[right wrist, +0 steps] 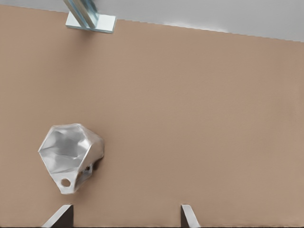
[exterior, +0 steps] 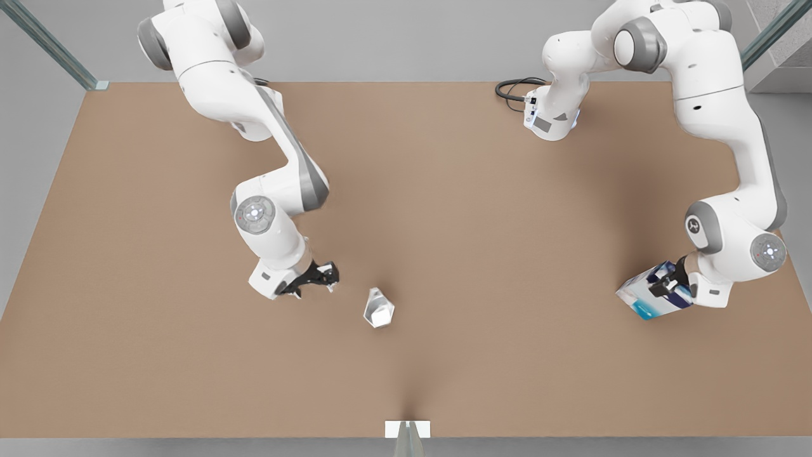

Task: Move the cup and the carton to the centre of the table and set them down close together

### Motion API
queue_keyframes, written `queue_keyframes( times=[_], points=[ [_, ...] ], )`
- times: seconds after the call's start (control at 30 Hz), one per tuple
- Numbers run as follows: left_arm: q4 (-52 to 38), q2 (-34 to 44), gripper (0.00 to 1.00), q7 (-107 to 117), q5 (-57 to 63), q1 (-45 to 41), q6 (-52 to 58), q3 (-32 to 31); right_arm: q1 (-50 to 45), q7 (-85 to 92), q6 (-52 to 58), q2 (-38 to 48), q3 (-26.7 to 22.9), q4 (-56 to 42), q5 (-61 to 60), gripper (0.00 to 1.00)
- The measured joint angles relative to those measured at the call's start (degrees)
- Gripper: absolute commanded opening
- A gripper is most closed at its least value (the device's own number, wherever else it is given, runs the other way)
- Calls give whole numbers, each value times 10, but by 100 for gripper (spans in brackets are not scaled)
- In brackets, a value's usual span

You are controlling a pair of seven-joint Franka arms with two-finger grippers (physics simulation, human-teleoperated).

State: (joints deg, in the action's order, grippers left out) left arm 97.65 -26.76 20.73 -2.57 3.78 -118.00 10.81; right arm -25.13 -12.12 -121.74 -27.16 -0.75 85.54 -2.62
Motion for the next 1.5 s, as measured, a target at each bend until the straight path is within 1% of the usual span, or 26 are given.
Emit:
queue_keyframes(
  times=[0.03,0.07,0.1,0.17,0.3,0.33,0.37,0.4,0.43,0.47,0.5,0.57,0.63,0.67,0.7,0.73,1.1,1.23,1.33,1.37,1.4,1.43,1.5],
  points=[
    [-1,-1,62,-1,0,0,0,0,11,0,34,12,0,-6,1,100],
    [-1,-2,57,-1,0,0,0,0,35,2,81,42,0,-4,2,100],
    [-2,-3,56,-1,-1,0,0,0,71,2,143,85,0,-1,2,100],
    [-3,-3,54,2,1,0,0,-1,111,7,192,123,0,-2,3,100],
    [-6,3,54,37,4,-1,1,-5,202,30,233,172,1,9,-1,100],
    [-6,22,55,97,4,-4,10,-22,238,32,247,174,0,8,0,100],
    [-6,47,55,167,4,-28,38,-34,252,32,250,172,-1,5,2,100],
    [-6,71,56,242,3,-61,64,-44,246,30,256,172,-5,1,3,100],
    [-7,95,56,339,-2,-114,84,-58,241,31,285,154,-6,-32,13,100],
    [-12,109,56,440,-8,-174,88,-80,246,33,288,150,-6,-39,32,100],
    [-39,106,57,551,-11,-199,108,-124,242,38,292,150,-16,-40,33,100],
    [-72,94,57,778,-19,-253,107,-197,246,56,292,155,-20,-26,31,100],
    [-115,62,58,879,-23,-266,106,-281,239,56,294,153,-20,-30,31,100],
    [-137,41,58,891,-24,-271,104,-305,236,56,295,153,-20,-30,31,100],
    [-158,15,60,892,-24,-302,103,-307,236,56,297,153,-20,-30,31,100],
    [-179,-8,60,891,-21,-317,102,-308,238,56,301,151,-20,-31,31,100],
    [-178,-75,61,885,37,-316,-10,-294,245,71,294,150,-21,-32,28,100],
    [-178,-95,66,885,57,-316,-24,-294,254,75,293,149,-21,-32,28,100],
    [-176,-100,87,885,68,-316,-36,-294,255,75,293,149,-21,-33,28,100],
    [-176,-101,89,885,71,-316,-36,-294,258,80,293,149,-21,-33,28,100],
    [-176,-102,96,885,73,-316,-36,-294,258,80,293,146,-22,-33,28,100],
    [-177,-102,100,885,75,-316,-36,-294,257,80,293,146,-21,-33,28,100],
    [-177,-102,100,886,78,-316,-36,-294,258,82,293,147,-21,-34,27,100]
  ],
)
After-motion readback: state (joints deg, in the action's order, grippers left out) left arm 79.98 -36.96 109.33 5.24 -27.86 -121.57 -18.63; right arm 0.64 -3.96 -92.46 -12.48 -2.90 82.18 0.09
